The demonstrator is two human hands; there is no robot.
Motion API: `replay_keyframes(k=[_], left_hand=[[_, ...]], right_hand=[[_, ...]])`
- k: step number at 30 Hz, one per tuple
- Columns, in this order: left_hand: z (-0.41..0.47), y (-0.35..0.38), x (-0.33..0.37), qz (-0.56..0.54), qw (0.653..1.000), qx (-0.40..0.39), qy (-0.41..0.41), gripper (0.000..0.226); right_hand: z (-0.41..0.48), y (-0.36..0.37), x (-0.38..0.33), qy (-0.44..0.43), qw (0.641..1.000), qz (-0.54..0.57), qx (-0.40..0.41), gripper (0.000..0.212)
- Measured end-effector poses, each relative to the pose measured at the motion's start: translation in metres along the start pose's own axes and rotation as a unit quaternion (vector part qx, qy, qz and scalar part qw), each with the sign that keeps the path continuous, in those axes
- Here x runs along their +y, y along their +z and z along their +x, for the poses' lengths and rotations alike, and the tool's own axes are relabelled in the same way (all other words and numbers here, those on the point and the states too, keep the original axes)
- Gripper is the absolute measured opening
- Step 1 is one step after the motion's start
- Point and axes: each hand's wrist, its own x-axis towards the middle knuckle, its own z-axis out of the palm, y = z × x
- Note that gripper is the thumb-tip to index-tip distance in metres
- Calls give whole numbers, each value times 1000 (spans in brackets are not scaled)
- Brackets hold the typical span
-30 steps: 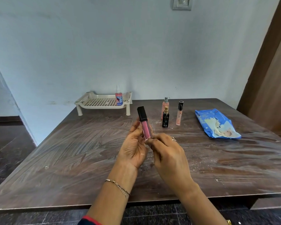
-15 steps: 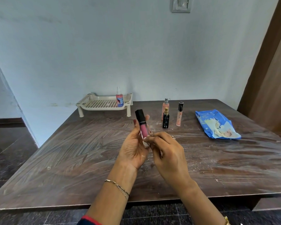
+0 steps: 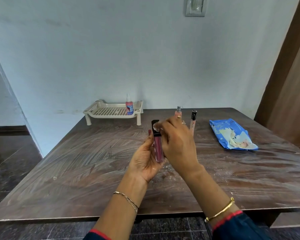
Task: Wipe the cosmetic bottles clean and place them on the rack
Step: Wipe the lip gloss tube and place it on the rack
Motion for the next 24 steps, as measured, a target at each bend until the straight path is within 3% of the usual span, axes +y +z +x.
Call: replay_keyframes(k=[4,9,13,19,24], left_hand=[[2,-4,4,-19,1000,20,7,29],[1,-3,2,-5,1000,3,19,42],[-2,2,0,31,999,-15,41,30],[-3,8,1,46,997,-21,66,23],[-3,8,-1,23,998,0,58,26]], right_hand=[[-26,5,-4,-11,999,-18,-31,17],[-26,1,0,30,999,13,-2,21],[-21,4,5,86,996,11,14,13],[-23,2,-2,160,979,96,83,21],[-25,1,-12,107,990,73,46,16]])
